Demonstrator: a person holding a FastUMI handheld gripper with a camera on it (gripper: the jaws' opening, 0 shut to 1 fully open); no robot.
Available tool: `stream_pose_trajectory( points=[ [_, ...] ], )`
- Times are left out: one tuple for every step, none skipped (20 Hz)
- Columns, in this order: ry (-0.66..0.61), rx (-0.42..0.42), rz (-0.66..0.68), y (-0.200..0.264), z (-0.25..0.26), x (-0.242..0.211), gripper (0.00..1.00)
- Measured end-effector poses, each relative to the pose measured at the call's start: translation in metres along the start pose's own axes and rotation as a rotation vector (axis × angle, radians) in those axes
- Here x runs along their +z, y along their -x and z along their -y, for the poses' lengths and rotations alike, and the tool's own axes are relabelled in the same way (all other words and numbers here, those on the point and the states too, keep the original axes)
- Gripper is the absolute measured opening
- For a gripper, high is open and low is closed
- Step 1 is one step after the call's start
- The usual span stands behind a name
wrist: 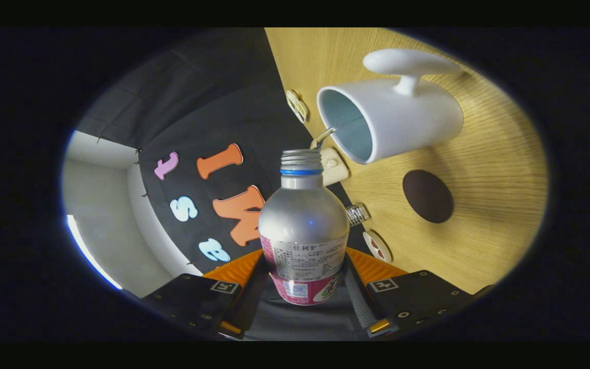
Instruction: Take the bottle from table, then pour the juice into the cup, finally place the bottle on the coaster
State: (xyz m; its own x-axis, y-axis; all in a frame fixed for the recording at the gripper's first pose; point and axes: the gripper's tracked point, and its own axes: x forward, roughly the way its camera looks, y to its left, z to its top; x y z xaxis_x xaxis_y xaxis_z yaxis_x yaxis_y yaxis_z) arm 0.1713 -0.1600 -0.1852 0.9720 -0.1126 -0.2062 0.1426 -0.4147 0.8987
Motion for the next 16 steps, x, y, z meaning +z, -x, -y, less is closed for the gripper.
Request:
stream_pose_trajectory(
  points=[
    [-0.002, 0.000, -0.001, -0.002, -0.001, 0.000, 0.77],
    [-0.007, 0.001, 0.000, -0.003, -0.001, -0.001, 0.77],
    [-0.011, 0.001, -0.001, -0.005, -0.001, -0.001, 0.77],
    [-0.015, 0.002, 0.001, -0.004, 0.000, 0.001, 0.77],
    [-0.015, 0.000, 0.002, -0.005, 0.001, 0.003, 0.77],
    [-0.015, -0.002, 0.000, -0.004, 0.001, 0.004, 0.77],
    [-0.019, -0.002, 0.004, -0.004, 0.001, 0.006, 0.77],
    [-0.023, -0.001, 0.006, -0.004, -0.001, 0.009, 0.77],
    [-0.025, 0.002, 0.008, -0.004, -0.002, 0.012, 0.77],
    [-0.026, 0.003, 0.011, -0.003, -0.004, 0.012, 0.77],
    [-0.027, 0.003, 0.012, -0.003, -0.005, 0.013, 0.77],
    [-0.026, 0.004, 0.012, -0.003, -0.007, 0.013, 0.77],
    [-0.027, 0.004, 0.013, -0.004, -0.008, 0.014, 0.77],
    [-0.030, 0.005, 0.011, -0.003, -0.007, 0.015, 0.77],
    [-0.035, 0.005, 0.011, -0.003, -0.006, 0.015, 0.77],
    [-0.041, 0.007, 0.012, -0.002, -0.008, 0.015, 0.77]
  ],
)
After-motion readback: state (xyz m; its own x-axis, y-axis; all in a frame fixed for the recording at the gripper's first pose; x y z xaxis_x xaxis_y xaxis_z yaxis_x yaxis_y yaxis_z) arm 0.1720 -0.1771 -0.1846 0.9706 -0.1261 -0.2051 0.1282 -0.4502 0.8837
